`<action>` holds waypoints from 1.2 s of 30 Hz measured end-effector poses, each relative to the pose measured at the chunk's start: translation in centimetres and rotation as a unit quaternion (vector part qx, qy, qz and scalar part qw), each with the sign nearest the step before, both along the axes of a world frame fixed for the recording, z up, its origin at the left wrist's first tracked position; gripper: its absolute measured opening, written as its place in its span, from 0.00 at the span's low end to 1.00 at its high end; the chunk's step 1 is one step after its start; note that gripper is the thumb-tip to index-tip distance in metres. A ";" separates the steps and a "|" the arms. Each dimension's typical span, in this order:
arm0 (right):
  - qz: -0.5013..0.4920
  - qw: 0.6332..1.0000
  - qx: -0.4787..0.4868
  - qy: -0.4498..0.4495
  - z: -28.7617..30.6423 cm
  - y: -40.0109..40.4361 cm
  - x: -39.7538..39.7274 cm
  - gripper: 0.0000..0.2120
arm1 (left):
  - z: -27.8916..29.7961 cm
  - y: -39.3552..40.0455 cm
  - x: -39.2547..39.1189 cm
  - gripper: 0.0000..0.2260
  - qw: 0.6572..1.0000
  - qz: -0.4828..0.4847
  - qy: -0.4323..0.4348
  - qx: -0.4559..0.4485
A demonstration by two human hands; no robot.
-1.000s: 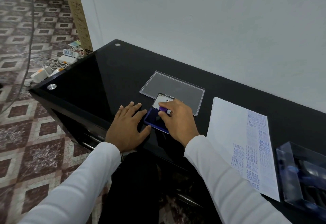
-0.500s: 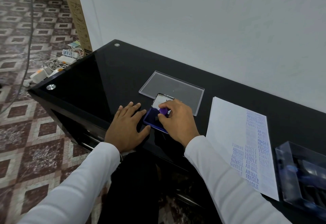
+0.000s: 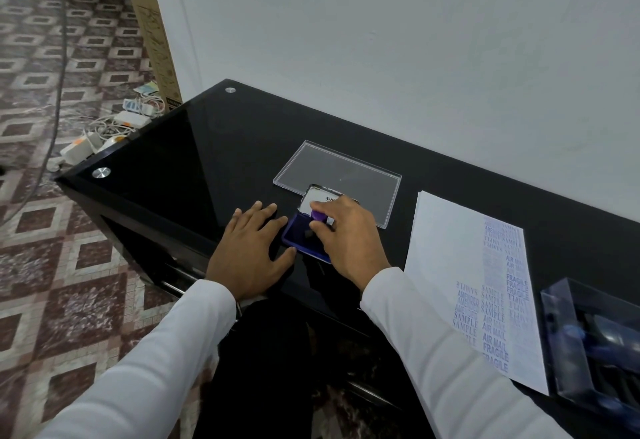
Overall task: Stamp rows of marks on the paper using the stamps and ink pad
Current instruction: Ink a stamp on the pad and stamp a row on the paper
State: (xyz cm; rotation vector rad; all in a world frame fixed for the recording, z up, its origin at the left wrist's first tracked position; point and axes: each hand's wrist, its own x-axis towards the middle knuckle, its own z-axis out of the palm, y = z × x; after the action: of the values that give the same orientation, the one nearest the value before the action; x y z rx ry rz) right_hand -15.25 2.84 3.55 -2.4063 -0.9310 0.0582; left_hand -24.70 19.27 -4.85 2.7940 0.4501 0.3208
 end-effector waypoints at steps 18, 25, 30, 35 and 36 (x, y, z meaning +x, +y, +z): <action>-0.086 0.989 0.116 -0.023 1.0 -6.1 0.4 0.16 | 3.6 -4.8 2.7 0.31 0.998 -0.029 -0.032 -0.038; -0.154 0.980 0.122 -0.032 1.5 -12.6 1.5 0.14 | 4.5 -10.9 5.6 0.30 0.994 -0.095 -0.032 -0.052; -0.202 0.973 0.104 -0.030 1.4 -16.8 2.4 0.15 | 3.9 -15.1 7.4 0.29 0.986 -0.154 -0.025 -0.051; -0.228 0.969 0.094 -0.027 1.4 -20.0 2.9 0.14 | 3.0 -18.3 9.1 0.29 0.982 -0.180 -0.020 -0.052; -0.231 0.968 0.093 -0.029 1.3 -20.5 3.0 0.14 | 3.0 -18.8 9.4 0.29 0.981 -0.183 -0.018 -0.053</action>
State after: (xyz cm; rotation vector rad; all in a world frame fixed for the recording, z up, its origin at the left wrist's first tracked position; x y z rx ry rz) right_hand -12.22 -17.69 4.86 -2.3924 -0.3595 -0.2619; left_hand -15.26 0.43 -1.89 2.6888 -0.0584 0.2541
